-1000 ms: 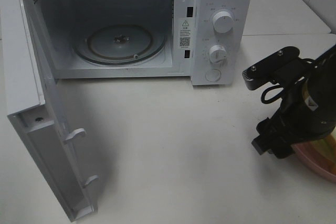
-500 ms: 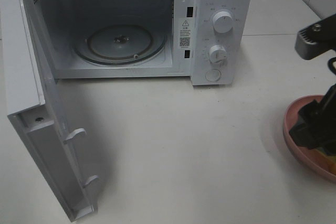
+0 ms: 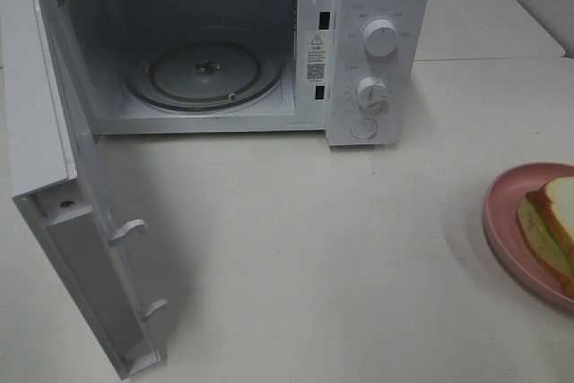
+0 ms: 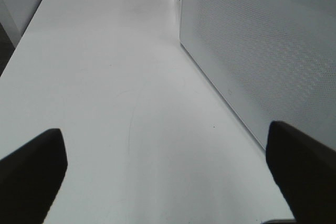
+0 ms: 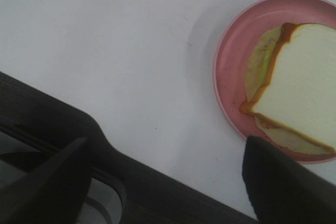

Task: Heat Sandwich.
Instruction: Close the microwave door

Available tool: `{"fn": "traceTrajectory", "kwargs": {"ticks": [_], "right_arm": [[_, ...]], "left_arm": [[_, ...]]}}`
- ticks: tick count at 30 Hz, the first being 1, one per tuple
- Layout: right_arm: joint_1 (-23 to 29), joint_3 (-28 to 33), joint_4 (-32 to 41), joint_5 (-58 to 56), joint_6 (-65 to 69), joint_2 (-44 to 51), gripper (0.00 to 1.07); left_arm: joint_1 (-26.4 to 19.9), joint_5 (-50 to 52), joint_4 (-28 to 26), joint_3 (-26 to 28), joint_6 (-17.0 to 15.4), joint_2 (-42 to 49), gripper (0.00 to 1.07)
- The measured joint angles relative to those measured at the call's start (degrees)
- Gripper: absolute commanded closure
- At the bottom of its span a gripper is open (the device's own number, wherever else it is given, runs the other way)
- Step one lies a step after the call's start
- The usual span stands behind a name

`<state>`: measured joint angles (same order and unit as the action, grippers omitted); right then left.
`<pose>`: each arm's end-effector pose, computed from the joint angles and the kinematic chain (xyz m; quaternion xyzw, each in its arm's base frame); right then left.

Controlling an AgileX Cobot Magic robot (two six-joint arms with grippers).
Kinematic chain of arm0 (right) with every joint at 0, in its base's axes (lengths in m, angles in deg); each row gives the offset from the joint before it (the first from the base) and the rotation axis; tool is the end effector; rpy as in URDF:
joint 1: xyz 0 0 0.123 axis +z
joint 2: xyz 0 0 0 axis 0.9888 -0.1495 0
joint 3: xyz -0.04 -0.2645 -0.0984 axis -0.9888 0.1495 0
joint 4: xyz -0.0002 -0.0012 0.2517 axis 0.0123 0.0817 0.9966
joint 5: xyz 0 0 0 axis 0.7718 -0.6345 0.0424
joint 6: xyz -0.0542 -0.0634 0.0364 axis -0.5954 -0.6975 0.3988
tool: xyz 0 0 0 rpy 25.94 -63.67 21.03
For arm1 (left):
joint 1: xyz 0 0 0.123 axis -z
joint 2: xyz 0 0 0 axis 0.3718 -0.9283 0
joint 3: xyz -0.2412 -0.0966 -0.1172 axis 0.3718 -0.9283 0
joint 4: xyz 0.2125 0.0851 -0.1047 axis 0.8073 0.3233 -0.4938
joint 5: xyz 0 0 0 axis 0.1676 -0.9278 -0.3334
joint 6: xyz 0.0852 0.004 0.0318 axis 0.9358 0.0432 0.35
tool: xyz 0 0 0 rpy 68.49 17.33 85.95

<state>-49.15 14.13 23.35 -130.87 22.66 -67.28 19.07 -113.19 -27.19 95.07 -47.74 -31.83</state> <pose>0.0941 0.0472 0.2953 -0.2167 0.9306 0.0381 0.2923 -0.0042 -0.0066 0.2777 0.0021 0.8481 -0.0145 0.5296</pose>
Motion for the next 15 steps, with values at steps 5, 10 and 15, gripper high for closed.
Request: {"fn": "traceTrajectory", "kwargs": {"ticks": [5, 10, 15], "right_arm": [[0.0, 0.0, 0.9, -3.4, -0.2, 6.4, 0.31], [0.0, 1.3, 1.1, -5.0, -0.3, 15.8, 0.31], [-3.0, 4.3, 2.6, -4.9, -0.5, 21.6, 0.31]], "left_arm": [[0.0, 0.0, 0.0, 0.0, 0.0, 0.0, 0.09], [0.0, 0.0, 0.0, 0.0, 0.0, 0.0, 0.09], [0.0, 0.0, 0.0, 0.0, 0.0, 0.0, 0.09]]}}
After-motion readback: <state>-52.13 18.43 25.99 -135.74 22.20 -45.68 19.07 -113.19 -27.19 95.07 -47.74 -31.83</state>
